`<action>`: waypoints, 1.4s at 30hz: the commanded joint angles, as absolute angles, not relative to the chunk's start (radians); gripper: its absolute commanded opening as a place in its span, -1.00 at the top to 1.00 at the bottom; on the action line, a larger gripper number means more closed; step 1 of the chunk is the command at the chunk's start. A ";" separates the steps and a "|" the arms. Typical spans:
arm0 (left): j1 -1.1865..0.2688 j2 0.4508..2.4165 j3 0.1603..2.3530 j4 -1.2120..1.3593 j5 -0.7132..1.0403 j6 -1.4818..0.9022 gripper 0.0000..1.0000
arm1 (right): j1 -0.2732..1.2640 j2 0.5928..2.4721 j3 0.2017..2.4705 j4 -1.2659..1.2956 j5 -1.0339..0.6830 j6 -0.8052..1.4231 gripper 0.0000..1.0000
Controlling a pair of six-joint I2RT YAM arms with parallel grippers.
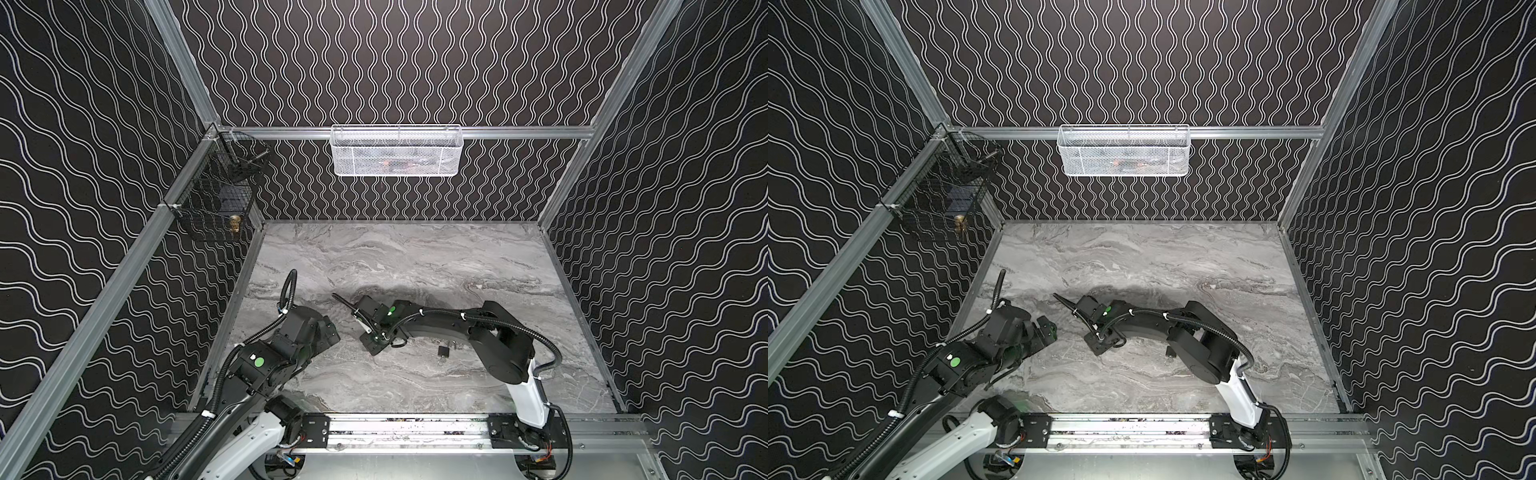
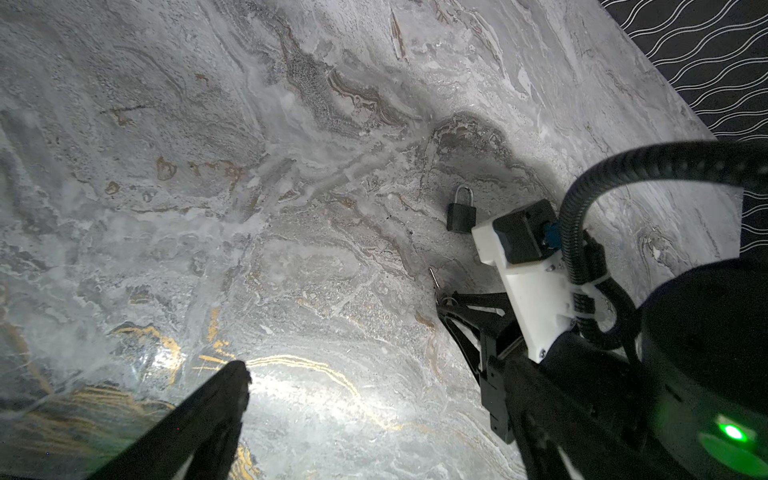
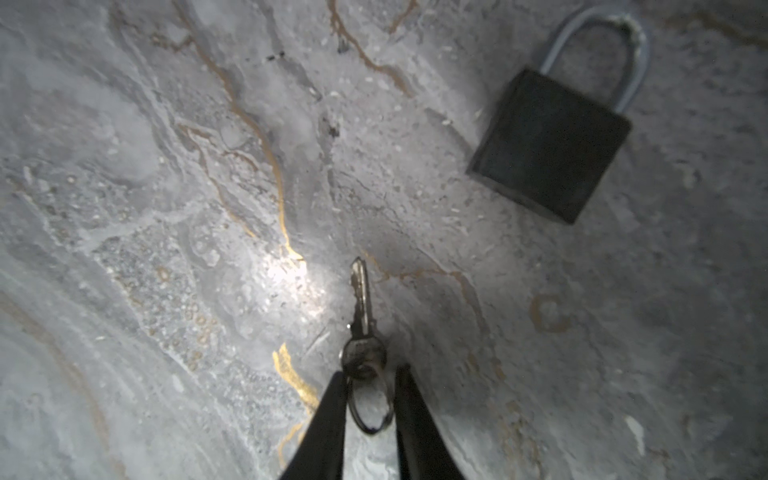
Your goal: Unlock with the key
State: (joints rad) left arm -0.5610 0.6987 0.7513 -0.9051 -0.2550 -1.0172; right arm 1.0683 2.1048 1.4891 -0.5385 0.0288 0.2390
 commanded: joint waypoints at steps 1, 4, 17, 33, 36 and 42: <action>-0.558 0.704 0.744 -0.882 -0.262 -1.025 -0.97 | 1.071 2.103 1.474 -0.557 0.000 0.256 0.62; -0.559 0.704 0.737 -0.877 -0.255 -1.030 -0.97 | 1.071 2.100 1.475 -0.548 -0.004 0.256 0.68; -0.560 0.690 0.773 -0.884 -0.256 -1.039 -0.97 | 1.057 2.020 1.425 -0.487 0.040 0.237 0.93; -0.559 0.797 0.843 -0.574 -0.006 -1.002 -0.97 | 0.948 1.523 1.057 -0.224 0.067 0.268 1.00; -0.560 0.839 0.853 -0.498 0.046 -0.983 -0.94 | 0.949 1.451 1.018 -0.208 0.083 0.279 1.00; -0.560 0.938 0.841 -0.288 0.197 -0.942 -0.74 | 0.952 1.357 1.007 -0.193 0.039 0.292 1.00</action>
